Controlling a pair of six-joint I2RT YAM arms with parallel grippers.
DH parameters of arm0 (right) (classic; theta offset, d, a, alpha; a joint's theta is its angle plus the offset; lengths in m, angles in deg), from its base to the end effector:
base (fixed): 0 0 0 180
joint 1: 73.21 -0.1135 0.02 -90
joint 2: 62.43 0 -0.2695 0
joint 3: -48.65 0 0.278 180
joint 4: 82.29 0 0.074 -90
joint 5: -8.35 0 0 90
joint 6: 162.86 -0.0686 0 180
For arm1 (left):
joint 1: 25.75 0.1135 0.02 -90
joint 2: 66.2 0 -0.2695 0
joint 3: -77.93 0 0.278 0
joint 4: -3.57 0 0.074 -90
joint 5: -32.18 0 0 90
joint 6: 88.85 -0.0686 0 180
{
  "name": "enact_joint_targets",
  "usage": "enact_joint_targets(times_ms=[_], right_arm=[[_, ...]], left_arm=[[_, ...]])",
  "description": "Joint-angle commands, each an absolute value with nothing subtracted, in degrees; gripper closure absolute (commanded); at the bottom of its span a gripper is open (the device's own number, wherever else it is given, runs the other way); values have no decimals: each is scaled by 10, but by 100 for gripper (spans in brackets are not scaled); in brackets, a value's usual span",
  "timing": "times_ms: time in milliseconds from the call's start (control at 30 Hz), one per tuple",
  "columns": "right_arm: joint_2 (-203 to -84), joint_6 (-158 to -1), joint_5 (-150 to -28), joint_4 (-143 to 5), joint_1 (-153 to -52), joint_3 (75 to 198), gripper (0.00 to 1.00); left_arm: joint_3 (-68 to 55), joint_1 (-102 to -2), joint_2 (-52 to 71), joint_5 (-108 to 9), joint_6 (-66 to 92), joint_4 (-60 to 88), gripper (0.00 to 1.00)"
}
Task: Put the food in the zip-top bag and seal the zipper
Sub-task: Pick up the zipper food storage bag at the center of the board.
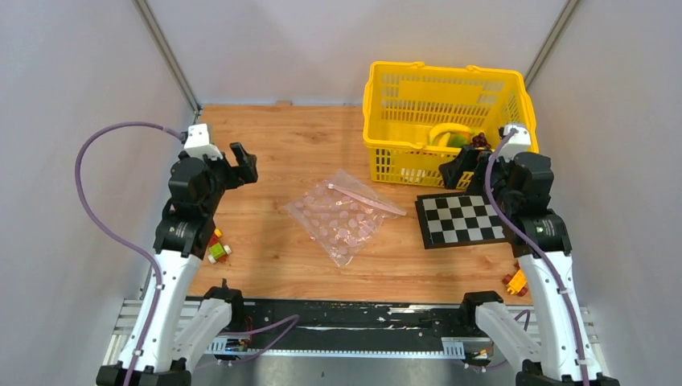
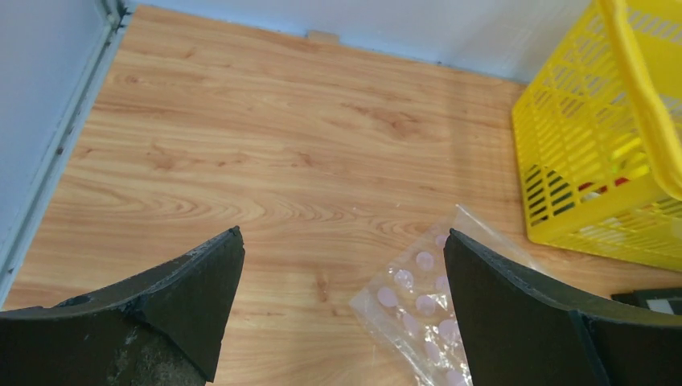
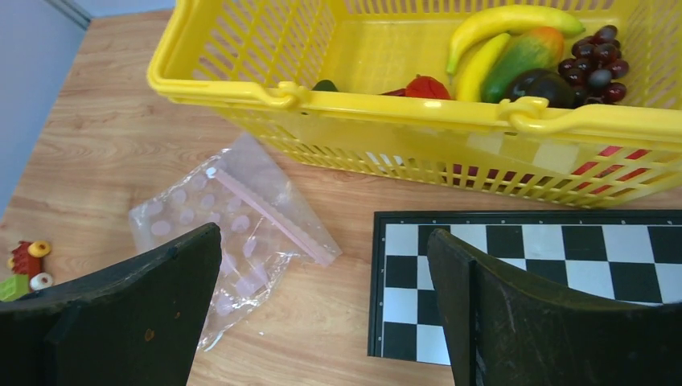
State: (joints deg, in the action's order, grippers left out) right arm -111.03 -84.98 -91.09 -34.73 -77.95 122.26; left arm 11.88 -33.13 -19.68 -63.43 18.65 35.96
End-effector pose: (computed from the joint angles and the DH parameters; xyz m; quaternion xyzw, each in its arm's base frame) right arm 0.2229 0.0298 0.3789 0.0078 0.8301 0.1488 0.5373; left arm 0.2342 -0.0236 0.3703 -0.0993 0.7752 -0.0968 0.6163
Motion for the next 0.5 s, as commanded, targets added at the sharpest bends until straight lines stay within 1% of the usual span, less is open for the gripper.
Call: enact_joint_targets(times_ms=[0,67,167,267,400,433,467], right_arm=[[-1059,-857,-977,-374,-779,1210,0],[-1042,-828,-1078,-380,-779,1198,0],[-1027,-828,-1174,-396,-779,1175,0],[-1021,-841,-1225,-393,-780,1156,0],[-1008,-844,-1263,-392,-794,1134,0],[-1006,-842,-1265,-388,-800,1131,2],[-1004,-839,-1260,-378,-805,1127,7]], left_arm=[[133,-329,-252,-554,171,326,0],[154,-329,-274,-519,200,320,0],[196,-329,-314,-503,240,313,0],[247,-328,-353,-465,276,288,0],[301,-329,-370,-407,320,271,0],[309,-329,-371,-399,328,274,0],[316,-329,-374,-390,340,276,0]])
